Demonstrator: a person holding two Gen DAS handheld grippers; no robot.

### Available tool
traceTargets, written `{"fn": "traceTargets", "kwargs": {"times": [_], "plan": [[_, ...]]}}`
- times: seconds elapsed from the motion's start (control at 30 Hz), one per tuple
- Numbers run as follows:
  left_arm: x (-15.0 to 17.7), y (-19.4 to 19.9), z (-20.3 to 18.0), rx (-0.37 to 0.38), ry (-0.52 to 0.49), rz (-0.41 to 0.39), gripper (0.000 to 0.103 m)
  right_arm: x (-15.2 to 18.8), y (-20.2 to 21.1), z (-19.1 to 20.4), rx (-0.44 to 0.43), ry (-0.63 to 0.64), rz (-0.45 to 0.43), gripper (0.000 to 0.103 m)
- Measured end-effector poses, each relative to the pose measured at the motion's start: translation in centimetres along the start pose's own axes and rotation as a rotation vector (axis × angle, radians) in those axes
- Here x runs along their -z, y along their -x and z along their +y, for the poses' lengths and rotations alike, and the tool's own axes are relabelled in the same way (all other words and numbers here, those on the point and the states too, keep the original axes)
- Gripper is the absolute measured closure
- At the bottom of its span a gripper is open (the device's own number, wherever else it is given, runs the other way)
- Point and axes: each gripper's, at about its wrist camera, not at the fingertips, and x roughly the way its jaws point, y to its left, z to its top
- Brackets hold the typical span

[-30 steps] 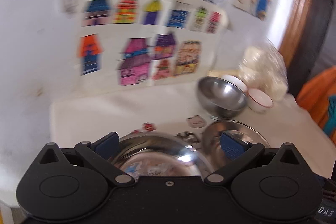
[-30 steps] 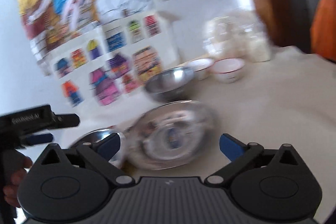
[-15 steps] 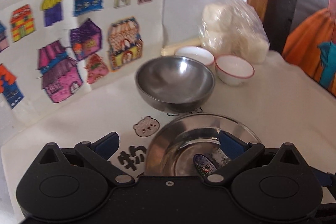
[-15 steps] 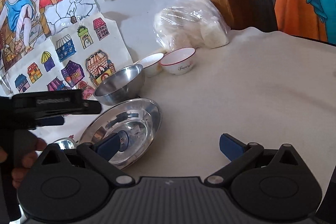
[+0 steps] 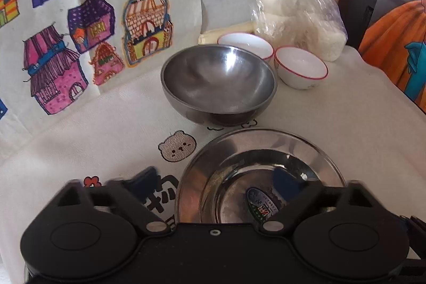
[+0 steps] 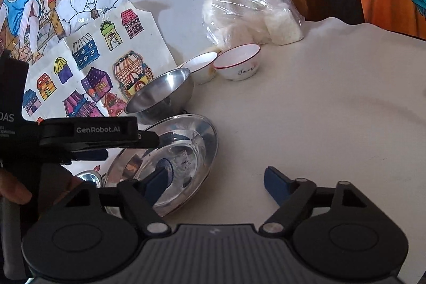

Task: Organize plates and bowls
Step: 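Close both grippers on the rim of the stacked steel plates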

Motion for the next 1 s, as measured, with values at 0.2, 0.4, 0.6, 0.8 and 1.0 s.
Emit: {"fn": "traceTargets", "kwargs": {"times": [0.2,0.4,0.6,0.8,1.0], "plan": [[-0.1,-0.8,1.0,0.014,0.041,0.049,0.063,-0.3,-0.6,0.2,-0.023,-0.004,0.012,0.042],[0.0,-0.7,1.5,0.017,0.053,0.049,0.069,-0.2,-0.7,0.5,-0.03,0.001,0.027,0.063],[0.2,-0.4,1.2,0.026,0.063,0.047,0.073,0.1,-0.8,0.9,-0.028,0.004,0.035,0.08],[0.4,1.0,0.0,0.079,0.065,0.022,0.079,0.0,0.2,0.4,0.033,-0.008,0.002,0.081],[0.8,3.4,-1.3,0.103,0.05,-0.027,0.081,-0.2,2.6,-0.3,0.053,-0.034,-0.06,0.082]]}}
